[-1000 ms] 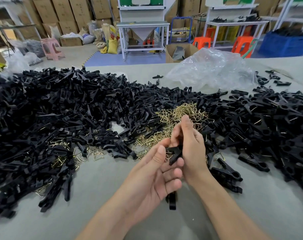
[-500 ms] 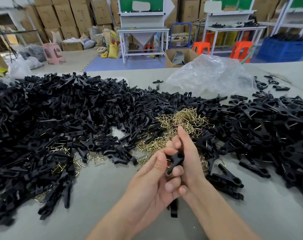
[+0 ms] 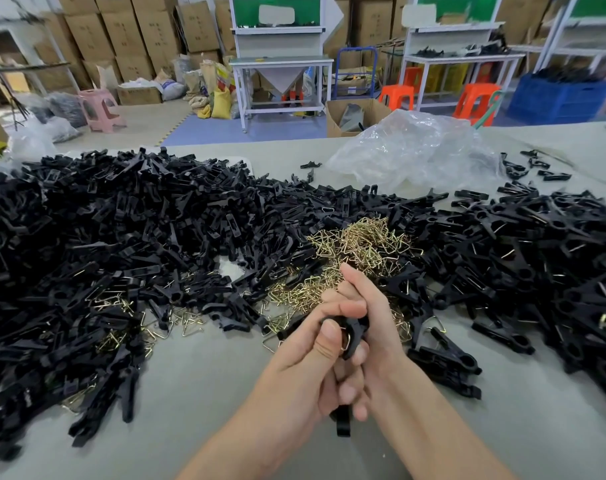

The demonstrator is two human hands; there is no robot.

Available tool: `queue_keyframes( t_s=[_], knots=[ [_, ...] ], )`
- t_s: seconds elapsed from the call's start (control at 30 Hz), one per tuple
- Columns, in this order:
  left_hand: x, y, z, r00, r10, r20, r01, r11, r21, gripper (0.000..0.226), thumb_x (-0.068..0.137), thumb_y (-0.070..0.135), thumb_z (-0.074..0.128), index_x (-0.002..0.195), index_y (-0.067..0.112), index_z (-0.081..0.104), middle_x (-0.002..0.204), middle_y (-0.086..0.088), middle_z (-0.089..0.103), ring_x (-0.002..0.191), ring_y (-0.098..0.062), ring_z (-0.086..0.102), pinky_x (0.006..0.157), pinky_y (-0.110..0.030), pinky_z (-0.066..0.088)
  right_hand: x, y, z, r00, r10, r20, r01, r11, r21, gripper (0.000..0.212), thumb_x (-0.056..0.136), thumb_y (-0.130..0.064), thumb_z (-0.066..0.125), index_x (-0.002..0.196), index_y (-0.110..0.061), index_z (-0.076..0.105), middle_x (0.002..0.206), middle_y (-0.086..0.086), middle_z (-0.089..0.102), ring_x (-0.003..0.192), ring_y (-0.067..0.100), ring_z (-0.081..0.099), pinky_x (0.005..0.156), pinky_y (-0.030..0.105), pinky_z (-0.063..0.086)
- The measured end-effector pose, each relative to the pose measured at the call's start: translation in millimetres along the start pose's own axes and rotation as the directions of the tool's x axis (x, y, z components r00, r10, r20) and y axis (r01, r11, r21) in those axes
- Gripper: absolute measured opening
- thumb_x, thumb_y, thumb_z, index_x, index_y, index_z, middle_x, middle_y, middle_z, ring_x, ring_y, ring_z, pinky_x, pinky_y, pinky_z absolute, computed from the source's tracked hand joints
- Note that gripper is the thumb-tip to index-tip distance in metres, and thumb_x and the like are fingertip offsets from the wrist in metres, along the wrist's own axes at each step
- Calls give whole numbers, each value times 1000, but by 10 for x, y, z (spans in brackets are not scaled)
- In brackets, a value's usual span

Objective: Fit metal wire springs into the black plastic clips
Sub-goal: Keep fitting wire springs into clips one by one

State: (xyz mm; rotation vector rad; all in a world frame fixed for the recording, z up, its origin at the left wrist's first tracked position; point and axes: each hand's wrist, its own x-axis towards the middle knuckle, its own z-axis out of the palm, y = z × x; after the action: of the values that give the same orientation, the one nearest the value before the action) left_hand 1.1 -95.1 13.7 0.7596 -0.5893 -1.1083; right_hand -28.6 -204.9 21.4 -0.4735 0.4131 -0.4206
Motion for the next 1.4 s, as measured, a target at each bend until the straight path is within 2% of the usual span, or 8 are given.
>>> queue_keyframes(
  t_s=[0.03, 0.13, 0.2, 0.53, 1.07, 1.2, 1.27, 1.4],
  knots=[
    [0, 0, -8, 1000, 1, 3, -1, 1000, 11, 30, 92, 34, 55, 114, 19, 67, 80, -8, 59, 54, -14, 52, 53, -30, 52, 21, -15, 0, 999, -35, -28, 34, 999, -42, 61, 95, -30, 60, 50, 7, 42, 47, -8, 36, 37, 4, 36, 39, 16, 40],
    [-7, -8, -10, 1000, 6, 12, -7, 999, 43, 27, 94, 34, 52, 114, 21, 67, 80, -8, 60, 54, -15, 54, 53, -26, 48, 53, -39, 4, 997, -73, -16, 73, 996, -42, 60, 97, -29, 58, 41, -18, 36, 46, -7, 32, 39, 5, 30, 40, 16, 35],
    [-1, -19, 6, 1000, 14, -4, -14, 999, 51, 23, 93, 33, 53, 109, 24, 68, 74, -4, 56, 49, -12, 49, 50, -24, 45, 58, -41, 2, 998, -66, -5, 66, 998, 8, 60, 97, -27, 57, 42, -22, 34, 44, -8, 30, 39, 5, 29, 40, 16, 35],
    [-6, -44, 24, 997, 16, -76, -16, 1000, -8, 19, 83, 33, 64, 96, 22, 71, 66, -6, 50, 44, -9, 41, 45, -21, 41, 37, -20, 18, 996, -84, -41, 85, 996, 40, 57, 95, -22, 56, 45, -20, 30, 45, -5, 26, 37, 7, 27, 38, 17, 31],
    [5, -76, -21, 990, -5, -138, 4, 1000, -10, 14, 83, 34, 66, 89, 22, 67, 62, -2, 45, 41, -5, 31, 43, -19, 37, 13, 34, 39, 988, -134, -81, 131, 990, -42, 50, 96, -18, 49, 50, -19, 30, 48, -2, 33, 40, 10, 28, 39, 19, 34],
    [9, -79, -15, 988, -11, -151, 6, 1000, -29, 12, 94, 29, 60, 88, 22, 67, 61, -1, 45, 41, -5, 31, 42, -18, 37, 19, 52, 9, 986, -142, -86, 134, 986, -99, 47, 95, -20, 50, 52, -20, 30, 51, -2, 35, 42, 10, 30, 41, 20, 35],
    [16, -79, -16, 988, -16, -155, 8, 999, -53, 16, 94, 26, 53, 87, 22, 67, 61, -2, 45, 40, -5, 31, 42, -18, 37, 23, 66, -1, 987, -136, -84, 127, 986, -108, 44, 92, -20, 52, 54, -21, 30, 53, -2, 36, 42, 9, 32, 41, 21, 35],
    [28, -79, -8, 987, -12, -158, 5, 999, -48, 14, 92, 27, 55, 88, 22, 68, 60, -2, 45, 39, -4, 30, 41, -18, 37, 20, 80, -22, 993, -95, -71, 88, 991, -99, 46, 92, -22, 52, 52, -22, 31, 52, -5, 37, 41, 8, 32, 42, 21, 36]
  ],
)
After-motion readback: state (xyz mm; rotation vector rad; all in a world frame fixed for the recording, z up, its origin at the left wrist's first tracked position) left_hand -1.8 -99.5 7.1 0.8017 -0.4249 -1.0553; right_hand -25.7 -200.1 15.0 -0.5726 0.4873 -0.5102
